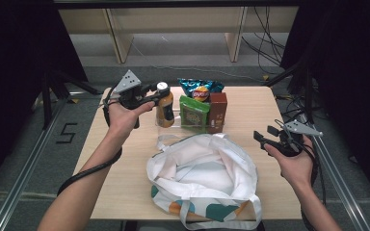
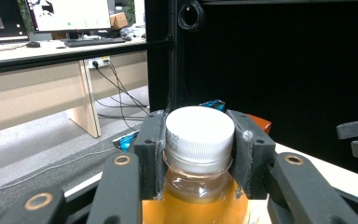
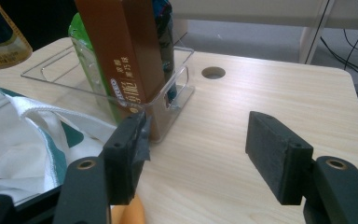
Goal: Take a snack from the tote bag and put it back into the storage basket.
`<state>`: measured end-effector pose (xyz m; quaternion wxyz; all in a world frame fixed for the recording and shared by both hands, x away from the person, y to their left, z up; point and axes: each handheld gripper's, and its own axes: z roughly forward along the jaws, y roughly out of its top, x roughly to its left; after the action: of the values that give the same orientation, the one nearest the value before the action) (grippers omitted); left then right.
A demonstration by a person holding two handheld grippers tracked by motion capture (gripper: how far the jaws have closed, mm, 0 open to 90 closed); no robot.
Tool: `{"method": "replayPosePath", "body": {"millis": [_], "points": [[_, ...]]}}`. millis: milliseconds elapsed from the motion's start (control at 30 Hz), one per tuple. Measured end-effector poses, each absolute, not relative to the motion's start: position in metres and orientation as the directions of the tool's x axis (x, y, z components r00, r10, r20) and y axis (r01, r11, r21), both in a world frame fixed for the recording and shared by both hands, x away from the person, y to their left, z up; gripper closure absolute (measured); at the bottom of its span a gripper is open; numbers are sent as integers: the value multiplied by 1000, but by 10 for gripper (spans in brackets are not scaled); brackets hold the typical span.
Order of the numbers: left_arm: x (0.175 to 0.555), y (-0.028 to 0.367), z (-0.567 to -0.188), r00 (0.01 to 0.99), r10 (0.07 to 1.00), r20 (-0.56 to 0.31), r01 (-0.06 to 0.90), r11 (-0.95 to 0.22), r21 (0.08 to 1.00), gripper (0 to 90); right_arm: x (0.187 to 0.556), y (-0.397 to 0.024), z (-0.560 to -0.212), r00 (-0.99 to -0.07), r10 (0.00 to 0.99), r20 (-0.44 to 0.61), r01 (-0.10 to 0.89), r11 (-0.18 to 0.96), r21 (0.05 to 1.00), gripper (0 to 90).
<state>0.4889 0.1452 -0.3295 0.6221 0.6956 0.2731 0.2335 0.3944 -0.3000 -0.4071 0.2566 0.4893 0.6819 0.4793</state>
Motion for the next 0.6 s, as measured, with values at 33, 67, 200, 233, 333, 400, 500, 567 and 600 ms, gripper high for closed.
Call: {"method": "replayPosePath", "body": {"millis": [33, 67, 200, 233, 333, 400, 500, 567, 600], "points": [[490, 145, -330, 740, 672, -18, 94, -77, 993, 590, 395, -300, -408, -376, 920, 113, 421, 61, 905, 398], [490, 145, -330, 740, 672, -18, 94, -77, 993, 590, 395, -300, -408, -381, 918, 110, 422, 66, 904, 398], [495, 145, -333, 728, 685, -19, 107, -86, 991, 589, 397, -304, -408, -415, 907, 73, 409, 114, 905, 398], [495, 145, -333, 728, 685, -19, 107, -86, 991, 590, 394, -301, -407, -397, 911, 114, 439, 79, 895, 398], [499, 145, -335, 722, 692, -19, 111, -89, 990, 590, 395, -302, -407, -409, 909, 84, 419, 105, 902, 398], [502, 145, -336, 718, 696, -16, 112, -92, 989, 589, 393, -300, -406, -389, 912, 132, 446, 61, 893, 398], [506, 146, -338, 713, 701, -17, 112, -90, 990, 590, 395, -301, -408, -391, 914, 108, 411, 68, 909, 398], [507, 146, -339, 710, 704, -21, 116, -87, 989, 589, 395, -302, -407, -400, 910, 110, 423, 77, 903, 398], [508, 146, -340, 709, 705, -24, 118, -85, 989, 589, 395, -303, -407, -396, 913, 101, 425, 85, 901, 397]]}}
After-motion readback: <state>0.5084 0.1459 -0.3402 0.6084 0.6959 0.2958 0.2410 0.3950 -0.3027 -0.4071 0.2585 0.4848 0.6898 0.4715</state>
